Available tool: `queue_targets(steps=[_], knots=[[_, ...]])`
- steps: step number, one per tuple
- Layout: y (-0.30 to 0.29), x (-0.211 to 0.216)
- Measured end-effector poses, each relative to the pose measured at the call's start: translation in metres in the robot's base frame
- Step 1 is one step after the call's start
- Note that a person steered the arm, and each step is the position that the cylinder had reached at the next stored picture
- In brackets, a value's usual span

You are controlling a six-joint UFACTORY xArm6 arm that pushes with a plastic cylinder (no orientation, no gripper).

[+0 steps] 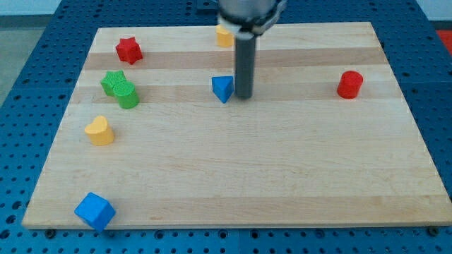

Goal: Push the blue triangle to the top right

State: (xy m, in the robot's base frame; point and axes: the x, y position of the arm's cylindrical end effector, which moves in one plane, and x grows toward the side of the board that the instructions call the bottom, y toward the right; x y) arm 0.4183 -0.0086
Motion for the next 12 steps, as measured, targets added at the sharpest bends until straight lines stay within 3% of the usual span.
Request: queue_targets(steps=[1, 3, 6, 10, 11, 12], knots=[[-0.043, 0.023], [-0.084, -0.02], [-0.001, -0.028], [0.118, -0.121], [0.125, -0.122], [0.091, -0.07]])
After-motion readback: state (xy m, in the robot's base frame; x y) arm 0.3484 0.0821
